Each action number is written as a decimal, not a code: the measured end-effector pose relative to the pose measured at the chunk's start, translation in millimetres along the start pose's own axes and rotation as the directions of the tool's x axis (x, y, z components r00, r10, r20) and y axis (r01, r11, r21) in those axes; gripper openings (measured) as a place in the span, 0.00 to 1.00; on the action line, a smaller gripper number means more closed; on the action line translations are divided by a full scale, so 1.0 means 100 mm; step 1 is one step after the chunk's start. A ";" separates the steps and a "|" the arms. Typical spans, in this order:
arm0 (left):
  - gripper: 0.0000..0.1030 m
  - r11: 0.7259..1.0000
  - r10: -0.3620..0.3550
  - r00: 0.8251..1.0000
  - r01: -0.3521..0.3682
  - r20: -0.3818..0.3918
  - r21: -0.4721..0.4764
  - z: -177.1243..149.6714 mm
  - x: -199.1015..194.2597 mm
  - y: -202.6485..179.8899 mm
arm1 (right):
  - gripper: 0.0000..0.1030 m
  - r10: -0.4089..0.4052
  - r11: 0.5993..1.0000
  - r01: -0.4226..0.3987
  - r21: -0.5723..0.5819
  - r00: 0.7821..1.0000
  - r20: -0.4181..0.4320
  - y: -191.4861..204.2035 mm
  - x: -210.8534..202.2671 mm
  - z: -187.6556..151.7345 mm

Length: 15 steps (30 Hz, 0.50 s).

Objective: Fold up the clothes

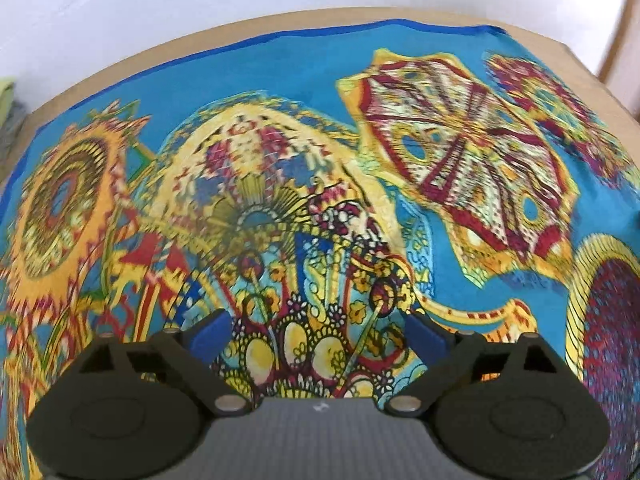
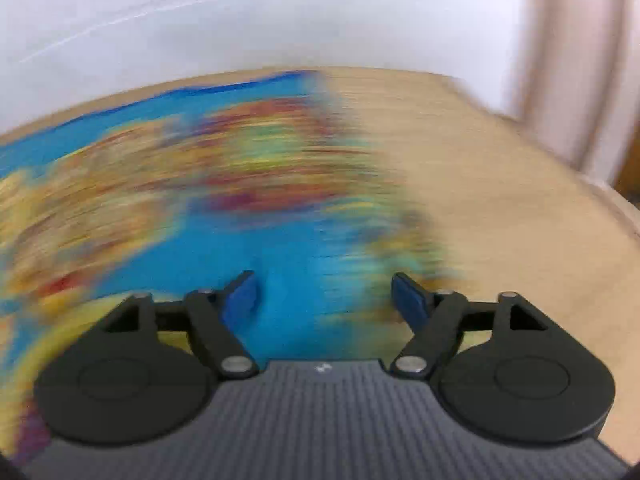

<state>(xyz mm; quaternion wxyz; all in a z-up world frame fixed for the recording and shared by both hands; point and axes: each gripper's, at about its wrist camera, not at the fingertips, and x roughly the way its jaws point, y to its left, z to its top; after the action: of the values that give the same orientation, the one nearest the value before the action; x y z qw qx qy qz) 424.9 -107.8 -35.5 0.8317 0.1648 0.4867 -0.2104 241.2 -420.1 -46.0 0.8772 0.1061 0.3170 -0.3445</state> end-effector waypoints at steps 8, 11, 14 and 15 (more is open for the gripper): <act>0.84 0.992 0.068 0.998 -0.067 0.004 -0.107 0.09 -0.06 -0.64 | 0.71 0.458 0.885 -0.457 -0.093 0.889 -0.010 0.31 0.37 0.58; 0.84 0.991 0.102 0.995 -0.100 0.014 -0.084 0.09 -0.11 -0.92 | 0.70 0.521 0.798 -0.524 -0.297 0.848 -0.096 0.84 0.70 0.59; 0.84 0.991 0.113 0.994 -0.113 0.000 -0.074 0.02 -0.18 -1.02 | 0.77 0.481 0.794 -0.454 -0.404 0.876 -0.038 0.72 0.90 0.60; 0.84 0.991 0.111 0.994 -0.111 -0.008 -0.074 -0.01 -0.20 -1.05 | 0.78 0.460 0.827 -0.441 -0.349 0.887 -0.032 0.52 0.99 0.65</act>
<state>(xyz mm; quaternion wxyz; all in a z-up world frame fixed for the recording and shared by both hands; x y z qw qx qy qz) 361.8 -193.7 -25.3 0.8466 0.1612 0.4859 -0.1454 362.9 -461.2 -58.9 0.9464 0.0124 0.3152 -0.0691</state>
